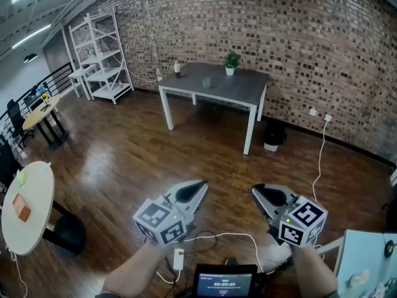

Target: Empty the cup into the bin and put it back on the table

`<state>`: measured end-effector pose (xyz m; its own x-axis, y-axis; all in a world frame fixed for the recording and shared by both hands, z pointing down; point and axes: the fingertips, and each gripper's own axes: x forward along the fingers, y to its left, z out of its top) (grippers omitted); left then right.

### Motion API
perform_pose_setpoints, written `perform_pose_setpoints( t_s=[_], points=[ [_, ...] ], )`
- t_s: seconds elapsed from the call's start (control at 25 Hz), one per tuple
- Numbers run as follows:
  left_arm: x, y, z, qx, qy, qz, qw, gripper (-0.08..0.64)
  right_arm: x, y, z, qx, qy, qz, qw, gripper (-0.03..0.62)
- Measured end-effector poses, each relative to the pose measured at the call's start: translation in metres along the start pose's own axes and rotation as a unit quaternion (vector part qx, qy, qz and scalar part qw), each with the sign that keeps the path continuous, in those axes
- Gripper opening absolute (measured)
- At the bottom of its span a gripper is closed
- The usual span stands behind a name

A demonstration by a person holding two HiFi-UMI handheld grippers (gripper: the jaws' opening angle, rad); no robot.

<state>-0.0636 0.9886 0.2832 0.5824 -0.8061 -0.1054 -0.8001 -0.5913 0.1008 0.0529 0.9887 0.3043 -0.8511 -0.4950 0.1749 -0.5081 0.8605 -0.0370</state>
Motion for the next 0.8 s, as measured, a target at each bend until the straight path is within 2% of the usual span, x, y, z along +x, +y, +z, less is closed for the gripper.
perform_pose_setpoints(
  t_s=[0.16, 0.32, 0.44, 0.6, 0.8],
  points=[
    [0.041, 0.014, 0.0, 0.029, 0.008, 0.009, 0.9995, 0.0, 0.021, -0.044, 0.006, -0.006, -0.002, 0.017, 1.0, 0.005],
    [0.081, 0.035, 0.001, 0.013, -0.006, 0.03, 0.9994, 0.0, 0.033, -0.088, 0.011, -0.005, -0.003, 0.032, 0.999, 0.005],
    [0.115, 0.044, 0.001, 0.016, -0.007, 0.033, 0.9993, 0.0, 0.04, -0.121, 0.018, -0.002, -0.007, 0.044, 0.999, 0.005],
    [0.143, 0.06, -0.002, 0.011, -0.008, 0.047, 0.9988, 0.0, 0.052, -0.153, 0.021, -0.003, -0.012, 0.055, 0.998, 0.005],
    [0.17, 0.074, -0.009, 0.012, 0.0, 0.05, 0.9987, 0.0, 0.066, -0.185, 0.019, 0.022, -0.025, 0.059, 0.998, 0.005]
  ],
)
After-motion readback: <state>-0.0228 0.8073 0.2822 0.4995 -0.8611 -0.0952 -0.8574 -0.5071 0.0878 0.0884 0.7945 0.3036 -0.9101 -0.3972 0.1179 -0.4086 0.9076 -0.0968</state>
